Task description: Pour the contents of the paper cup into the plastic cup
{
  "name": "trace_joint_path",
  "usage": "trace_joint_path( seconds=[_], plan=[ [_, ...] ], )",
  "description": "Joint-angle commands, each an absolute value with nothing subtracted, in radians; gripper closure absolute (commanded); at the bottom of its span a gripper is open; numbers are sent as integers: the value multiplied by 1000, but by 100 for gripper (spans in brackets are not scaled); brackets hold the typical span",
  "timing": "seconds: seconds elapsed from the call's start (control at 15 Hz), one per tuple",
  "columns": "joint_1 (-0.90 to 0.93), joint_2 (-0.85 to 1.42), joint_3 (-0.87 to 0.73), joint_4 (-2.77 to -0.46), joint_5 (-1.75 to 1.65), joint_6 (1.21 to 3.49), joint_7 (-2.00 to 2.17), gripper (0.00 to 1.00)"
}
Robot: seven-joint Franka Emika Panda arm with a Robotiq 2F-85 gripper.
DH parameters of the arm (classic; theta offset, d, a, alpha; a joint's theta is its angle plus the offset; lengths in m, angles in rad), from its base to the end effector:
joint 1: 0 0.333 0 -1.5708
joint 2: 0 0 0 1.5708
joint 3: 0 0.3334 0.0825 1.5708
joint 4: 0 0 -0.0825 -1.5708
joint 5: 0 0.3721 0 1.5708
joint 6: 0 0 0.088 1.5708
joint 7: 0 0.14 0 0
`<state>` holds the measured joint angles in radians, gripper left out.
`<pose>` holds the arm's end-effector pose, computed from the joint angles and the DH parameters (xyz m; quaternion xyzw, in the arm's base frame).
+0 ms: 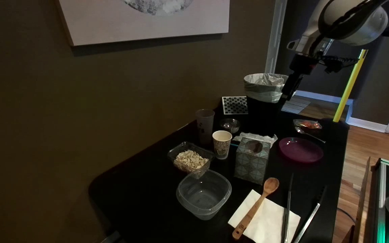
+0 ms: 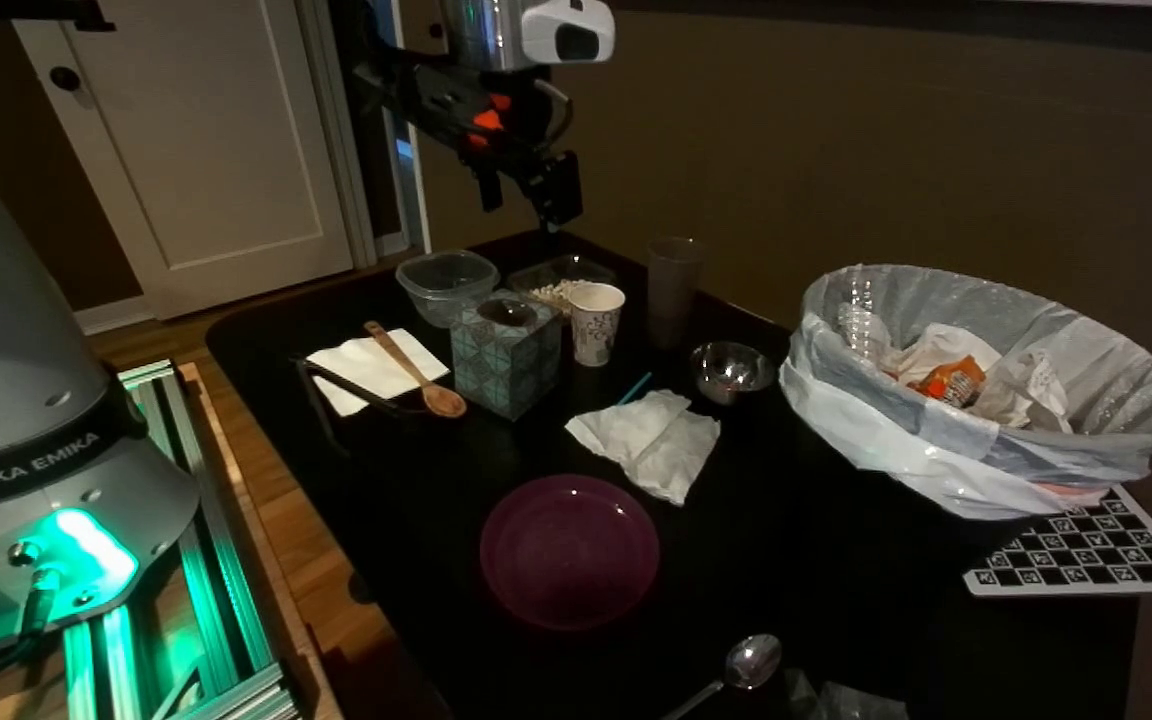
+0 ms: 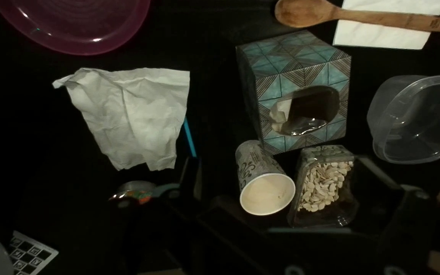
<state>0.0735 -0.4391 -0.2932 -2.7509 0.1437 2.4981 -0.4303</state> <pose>0.3690 -0.0726 0.3522 -0.9890 -0.0587 -0.1106 0.0787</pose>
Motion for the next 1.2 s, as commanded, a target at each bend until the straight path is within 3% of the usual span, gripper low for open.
trace_joint_path(
  seconds=[0.0,0.33,1.07,1.13],
  plan=[
    [152,-237,-326,-2685,283,2609,-541,0],
    [171,-35,-277,-2585,470,2704,-684,0],
    [189,352,-224,-2283,540,2748,-690,0],
    [60,368,-96,-2266,458,2769,-631,0]
  ],
)
